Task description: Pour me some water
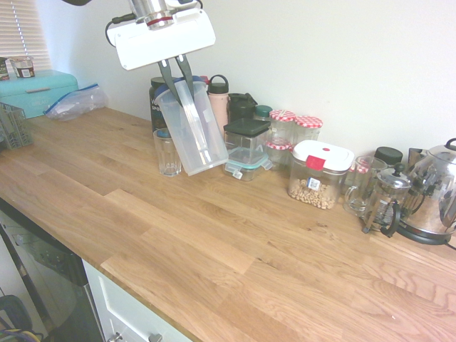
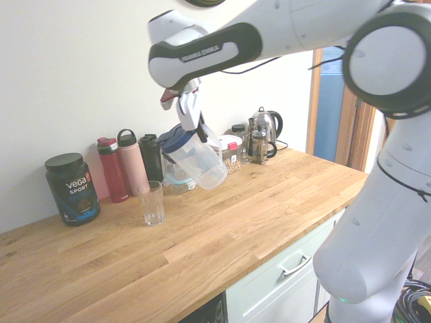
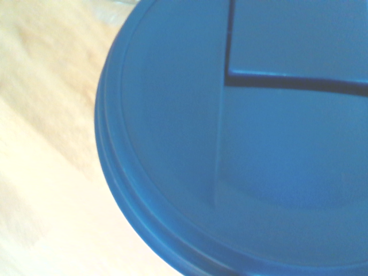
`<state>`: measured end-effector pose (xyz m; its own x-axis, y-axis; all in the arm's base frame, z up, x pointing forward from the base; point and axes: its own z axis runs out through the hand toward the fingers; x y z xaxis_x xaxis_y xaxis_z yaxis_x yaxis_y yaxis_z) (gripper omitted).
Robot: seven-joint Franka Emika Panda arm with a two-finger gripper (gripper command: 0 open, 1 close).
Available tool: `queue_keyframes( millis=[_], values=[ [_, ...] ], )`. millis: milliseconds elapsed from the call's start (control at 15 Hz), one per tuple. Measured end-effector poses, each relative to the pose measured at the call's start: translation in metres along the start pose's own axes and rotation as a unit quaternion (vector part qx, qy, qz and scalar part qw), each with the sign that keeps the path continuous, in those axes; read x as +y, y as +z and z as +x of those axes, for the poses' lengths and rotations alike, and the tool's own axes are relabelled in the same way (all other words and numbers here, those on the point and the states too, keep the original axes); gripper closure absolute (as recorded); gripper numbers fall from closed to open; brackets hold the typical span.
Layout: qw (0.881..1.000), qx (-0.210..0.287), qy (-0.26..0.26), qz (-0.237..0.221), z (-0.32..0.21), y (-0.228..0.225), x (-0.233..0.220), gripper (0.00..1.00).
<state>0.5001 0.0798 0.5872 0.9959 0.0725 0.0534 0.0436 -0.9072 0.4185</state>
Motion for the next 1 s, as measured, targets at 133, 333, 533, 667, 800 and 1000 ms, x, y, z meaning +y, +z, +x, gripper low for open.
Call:
queue_keyframes(
  millis=[133,333,533,667,800,1000],
  values=[
    [0.998,-0.017,-0.045,-0.052,0.014,-0.005,-0.032,1.00],
    [0.988,-0.032,-0.090,-0.117,0.030,-0.009,-0.070,1.00],
    [0.979,-0.050,-0.118,-0.161,0.041,-0.003,-0.093,1.00],
    [0.973,-0.056,-0.131,-0.181,0.048,0.001,-0.108,1.00],
    [0.968,-0.064,-0.140,-0.199,0.053,0.007,-0.121,1.00],
    [0.961,-0.075,-0.149,-0.222,0.058,0.017,-0.123,1.00]
  ],
)
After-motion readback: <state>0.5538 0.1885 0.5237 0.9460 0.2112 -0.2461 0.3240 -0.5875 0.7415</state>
